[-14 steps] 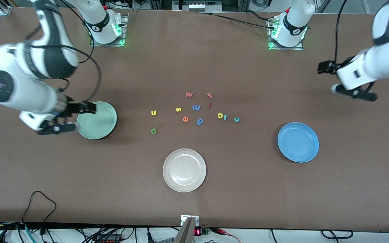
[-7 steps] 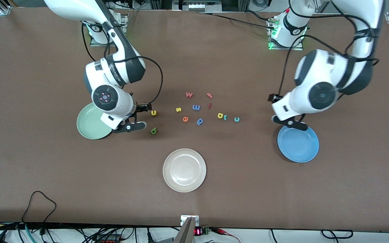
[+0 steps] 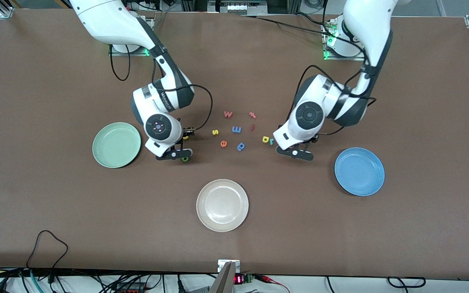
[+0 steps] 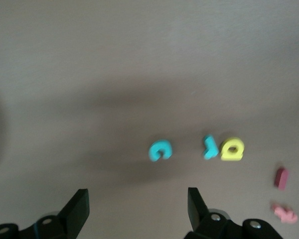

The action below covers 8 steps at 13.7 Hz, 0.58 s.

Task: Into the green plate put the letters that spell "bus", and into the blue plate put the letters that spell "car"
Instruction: 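Grasp the yellow n with the right gripper while the left gripper grasps cyan c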

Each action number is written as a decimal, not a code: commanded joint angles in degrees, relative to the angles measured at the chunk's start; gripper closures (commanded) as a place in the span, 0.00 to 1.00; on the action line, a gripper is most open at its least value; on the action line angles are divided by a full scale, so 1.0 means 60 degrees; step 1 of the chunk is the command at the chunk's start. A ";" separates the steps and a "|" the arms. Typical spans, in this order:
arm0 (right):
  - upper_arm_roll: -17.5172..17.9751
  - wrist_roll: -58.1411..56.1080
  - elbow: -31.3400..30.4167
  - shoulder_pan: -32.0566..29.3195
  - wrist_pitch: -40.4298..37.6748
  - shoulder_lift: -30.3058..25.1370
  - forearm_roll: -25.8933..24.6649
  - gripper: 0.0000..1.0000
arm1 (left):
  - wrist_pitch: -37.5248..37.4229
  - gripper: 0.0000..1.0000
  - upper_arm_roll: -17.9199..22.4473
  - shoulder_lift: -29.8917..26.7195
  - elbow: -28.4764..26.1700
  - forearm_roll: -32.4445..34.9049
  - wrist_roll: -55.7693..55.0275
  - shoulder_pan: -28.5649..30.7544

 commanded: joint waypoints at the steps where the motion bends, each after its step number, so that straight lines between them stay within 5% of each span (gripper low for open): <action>1: -0.0120 0.0587 -0.0179 0.0410 0.0407 0.0207 0.0167 0.34 | 0.1397 0.21 0.0044 0.0183 -0.0628 -0.0177 0.0045 -0.0167; 8: -0.0120 0.0821 -0.0311 0.0279 0.0934 0.0413 0.0167 0.39 | 0.2470 0.35 0.0044 0.0476 -0.1173 -0.0089 0.0222 -0.0196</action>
